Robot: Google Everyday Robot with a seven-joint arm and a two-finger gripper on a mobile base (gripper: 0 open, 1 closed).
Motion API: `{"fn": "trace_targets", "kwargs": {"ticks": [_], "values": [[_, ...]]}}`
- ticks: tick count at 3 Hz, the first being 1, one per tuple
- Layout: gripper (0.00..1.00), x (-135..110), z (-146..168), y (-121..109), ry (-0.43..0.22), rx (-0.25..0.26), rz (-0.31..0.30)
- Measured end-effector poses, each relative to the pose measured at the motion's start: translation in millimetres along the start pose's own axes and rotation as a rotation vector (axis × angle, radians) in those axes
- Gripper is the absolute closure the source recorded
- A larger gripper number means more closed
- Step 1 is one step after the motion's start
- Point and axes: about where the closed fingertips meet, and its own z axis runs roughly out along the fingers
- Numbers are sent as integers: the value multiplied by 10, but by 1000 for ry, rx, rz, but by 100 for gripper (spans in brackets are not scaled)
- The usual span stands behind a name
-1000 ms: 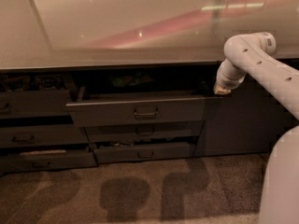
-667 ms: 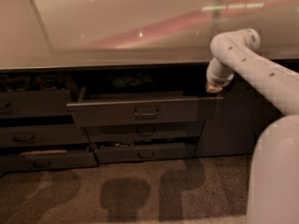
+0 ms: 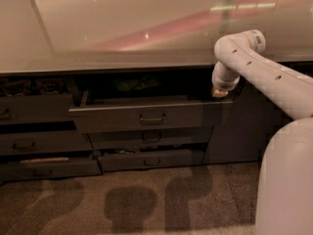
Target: Open top drawer
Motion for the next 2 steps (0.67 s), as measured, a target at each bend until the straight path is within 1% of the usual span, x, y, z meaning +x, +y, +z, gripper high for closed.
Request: {"fn": "trace_targets", "kwargs": {"ticks": [1, 2], "values": [[100, 100, 41, 286, -14, -17, 2], [100, 115, 1, 300, -16, -16, 4]]}}
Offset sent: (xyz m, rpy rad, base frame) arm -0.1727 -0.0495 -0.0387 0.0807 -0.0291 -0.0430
